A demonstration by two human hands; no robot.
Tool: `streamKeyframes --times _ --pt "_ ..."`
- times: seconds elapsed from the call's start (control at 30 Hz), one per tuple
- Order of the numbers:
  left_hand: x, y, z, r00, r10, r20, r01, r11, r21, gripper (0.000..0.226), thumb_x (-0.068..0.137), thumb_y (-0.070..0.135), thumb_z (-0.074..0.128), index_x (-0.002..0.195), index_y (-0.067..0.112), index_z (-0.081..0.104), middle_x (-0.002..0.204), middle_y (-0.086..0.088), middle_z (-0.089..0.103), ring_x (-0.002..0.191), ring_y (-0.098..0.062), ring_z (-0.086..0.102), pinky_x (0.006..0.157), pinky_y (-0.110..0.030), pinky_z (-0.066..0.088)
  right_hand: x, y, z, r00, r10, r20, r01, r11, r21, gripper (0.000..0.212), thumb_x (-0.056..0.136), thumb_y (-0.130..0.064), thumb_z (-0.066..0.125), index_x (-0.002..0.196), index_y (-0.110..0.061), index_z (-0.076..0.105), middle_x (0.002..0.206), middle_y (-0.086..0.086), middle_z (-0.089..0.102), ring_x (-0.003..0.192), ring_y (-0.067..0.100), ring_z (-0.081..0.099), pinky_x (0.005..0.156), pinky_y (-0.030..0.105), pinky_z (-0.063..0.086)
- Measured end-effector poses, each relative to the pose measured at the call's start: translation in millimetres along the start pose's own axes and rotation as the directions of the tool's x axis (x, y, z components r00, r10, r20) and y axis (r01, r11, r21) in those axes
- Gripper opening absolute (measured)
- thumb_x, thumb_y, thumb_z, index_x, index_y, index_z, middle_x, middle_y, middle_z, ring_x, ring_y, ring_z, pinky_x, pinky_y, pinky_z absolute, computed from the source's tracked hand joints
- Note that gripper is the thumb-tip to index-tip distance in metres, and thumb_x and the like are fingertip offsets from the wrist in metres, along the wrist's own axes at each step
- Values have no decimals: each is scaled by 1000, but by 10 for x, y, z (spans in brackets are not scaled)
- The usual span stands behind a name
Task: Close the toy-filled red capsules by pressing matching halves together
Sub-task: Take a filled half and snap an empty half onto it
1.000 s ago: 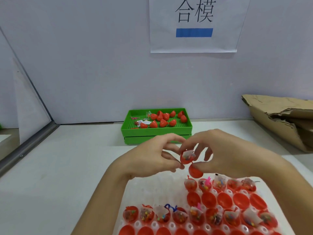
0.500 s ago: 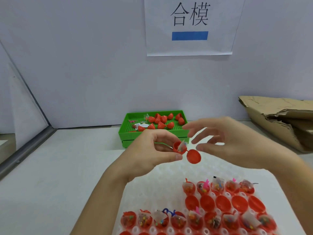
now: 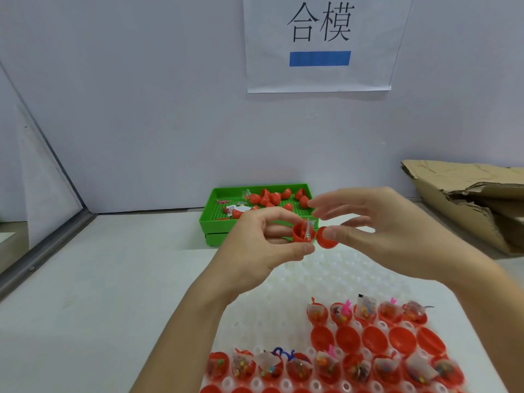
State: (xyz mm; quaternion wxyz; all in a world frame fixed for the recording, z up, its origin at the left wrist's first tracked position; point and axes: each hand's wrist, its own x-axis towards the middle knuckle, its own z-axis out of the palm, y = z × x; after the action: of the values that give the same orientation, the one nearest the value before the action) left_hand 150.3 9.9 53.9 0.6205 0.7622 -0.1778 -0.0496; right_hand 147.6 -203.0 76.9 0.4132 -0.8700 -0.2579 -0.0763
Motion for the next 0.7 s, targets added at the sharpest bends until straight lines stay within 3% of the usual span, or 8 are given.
streamKeyframes --times 0.2,0.33,0.7 --pt "12 -6 29 999 18 -36 -18 1000 6 29 76 9 84 101 13 70 89 0 78 82 -17 76 76 -28 61 -9 -30 31 999 -19 -42 15 995 -95 38 73 -56 70 109 -46 69 107 -29 69 105 -8 62 93 30 55" --pt "9 8 46 998 42 -45 -42 999 17 29 74 20 86 99 16 71 88 2 78 81 -15 76 75 -26 61 17 -41 105 992 -64 -106 49 989 -136 27 78 -42 75 104 -42 73 99 -28 70 101 -5 62 89 28 54" --pt "14 -4 74 998 50 -43 -46 995 89 27 77 6 82 99 16 70 86 5 78 79 -11 75 76 -26 61 60 -13 210 977 -101 -186 67 981 -181 24 78 -19 83 86 -41 76 86 -32 69 87 -3 65 74 15 49"
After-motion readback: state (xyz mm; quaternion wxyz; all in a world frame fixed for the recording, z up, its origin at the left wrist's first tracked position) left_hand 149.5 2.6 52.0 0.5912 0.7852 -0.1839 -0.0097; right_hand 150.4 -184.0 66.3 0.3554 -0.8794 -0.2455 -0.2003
